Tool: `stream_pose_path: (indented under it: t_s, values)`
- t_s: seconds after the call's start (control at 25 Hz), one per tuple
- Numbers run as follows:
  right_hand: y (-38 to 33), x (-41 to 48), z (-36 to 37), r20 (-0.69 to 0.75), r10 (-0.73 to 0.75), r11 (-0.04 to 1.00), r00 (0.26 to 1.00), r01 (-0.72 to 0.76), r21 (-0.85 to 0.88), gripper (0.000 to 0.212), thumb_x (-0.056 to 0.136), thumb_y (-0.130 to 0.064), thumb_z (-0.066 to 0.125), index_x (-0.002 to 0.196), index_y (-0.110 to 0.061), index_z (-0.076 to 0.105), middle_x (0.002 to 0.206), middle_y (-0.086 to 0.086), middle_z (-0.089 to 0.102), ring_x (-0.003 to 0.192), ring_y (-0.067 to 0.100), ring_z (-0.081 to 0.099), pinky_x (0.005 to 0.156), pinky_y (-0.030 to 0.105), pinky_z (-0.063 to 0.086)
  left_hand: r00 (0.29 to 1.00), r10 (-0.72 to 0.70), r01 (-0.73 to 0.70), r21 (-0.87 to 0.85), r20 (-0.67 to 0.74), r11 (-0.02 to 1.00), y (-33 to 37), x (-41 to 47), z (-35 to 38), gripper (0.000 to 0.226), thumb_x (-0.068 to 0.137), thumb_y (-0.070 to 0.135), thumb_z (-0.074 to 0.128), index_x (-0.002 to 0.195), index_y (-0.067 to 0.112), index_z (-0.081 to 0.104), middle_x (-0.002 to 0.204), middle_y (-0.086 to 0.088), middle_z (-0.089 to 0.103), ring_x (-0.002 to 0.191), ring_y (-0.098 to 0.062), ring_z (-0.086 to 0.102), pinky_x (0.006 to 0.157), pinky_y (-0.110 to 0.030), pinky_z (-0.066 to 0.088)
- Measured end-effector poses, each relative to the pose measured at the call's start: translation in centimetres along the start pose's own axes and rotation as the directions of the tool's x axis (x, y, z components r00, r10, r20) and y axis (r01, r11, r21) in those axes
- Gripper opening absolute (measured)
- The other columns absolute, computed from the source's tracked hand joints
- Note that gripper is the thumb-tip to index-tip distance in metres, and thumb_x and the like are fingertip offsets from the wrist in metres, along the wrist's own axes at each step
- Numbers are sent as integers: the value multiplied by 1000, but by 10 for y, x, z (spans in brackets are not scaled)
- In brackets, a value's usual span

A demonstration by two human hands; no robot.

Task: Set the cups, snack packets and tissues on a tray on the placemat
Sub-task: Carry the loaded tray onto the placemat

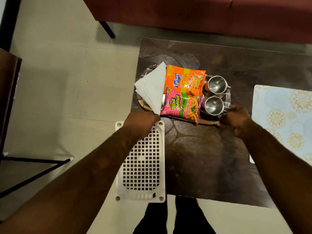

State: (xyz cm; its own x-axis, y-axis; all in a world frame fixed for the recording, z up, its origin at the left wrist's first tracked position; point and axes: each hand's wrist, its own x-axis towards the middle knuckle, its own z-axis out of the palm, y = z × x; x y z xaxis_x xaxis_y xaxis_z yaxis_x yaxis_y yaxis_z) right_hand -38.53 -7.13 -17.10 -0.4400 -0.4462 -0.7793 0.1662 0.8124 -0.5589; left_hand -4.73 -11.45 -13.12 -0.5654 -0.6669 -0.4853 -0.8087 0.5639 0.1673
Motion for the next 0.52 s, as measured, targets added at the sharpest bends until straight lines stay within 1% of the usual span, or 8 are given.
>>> stream_pose_path:
  t_s: [0.08,0.2,0.28,0.32,0.36,0.44,0.48,0.52]
  values:
    - [-1,1,0,3,-3,1000,1000,3,-9,46,92,18,62,135,0,61,113,18,64,76,24,66,41,24,58,999,35,-38,79,32,996,9,9,-3,39,92,15,54,129,28,58,122,-2,68,115,-29,63,93,-44,52]
    - [0,3,-1,3,4,1000,1000,-4,-9,45,92,17,62,133,-2,62,112,17,65,74,24,67,41,23,58,998,33,-36,56,57,998,15,13,-9,41,91,15,55,131,27,56,121,-1,66,115,-28,62,91,-46,54]
    - [0,5,-2,-2,9,1000,1000,-9,-12,44,92,17,64,130,-5,64,110,16,67,74,24,68,41,23,58,997,53,-54,-17,-47,998,12,9,-9,33,90,30,58,123,24,59,114,0,67,109,-26,63,85,-43,54]
    - [1,6,-3,6,12,1000,1000,-12,-21,43,91,16,64,128,-6,65,109,17,68,74,24,68,41,23,57,988,33,-48,-96,-151,994,8,5,-9,29,89,38,58,114,22,60,106,0,66,102,-24,62,79,-39,54]
    - [1,7,-2,17,17,999,1000,-16,-39,41,91,15,65,126,-6,67,106,17,70,73,25,68,42,23,57,962,-40,-17,-206,-270,978,3,0,-11,27,88,42,58,104,21,59,98,1,63,94,-22,60,72,-35,50]
    - [-3,9,-4,-11,31,998,999,-31,-51,35,91,9,65,121,-8,69,95,15,71,76,27,68,44,26,58,843,-324,112,-450,-429,886,-11,6,-20,25,87,38,60,100,17,55,98,-2,58,92,-22,55,69,-35,47]
    - [-6,12,-3,-43,22,998,999,-24,-57,32,90,4,64,119,-9,70,92,13,71,81,28,69,46,29,60,766,-483,214,-540,-424,814,-21,13,-24,29,88,36,61,106,14,54,106,-7,57,99,-26,55,74,-39,49]
    - [-9,13,-2,-82,-8,997,997,1,-79,33,87,0,64,119,-9,70,93,12,72,87,31,70,52,34,62,707,-606,325,-593,-365,736,-31,24,-28,37,89,38,62,114,11,52,116,-12,56,109,-30,54,81,-43,50]
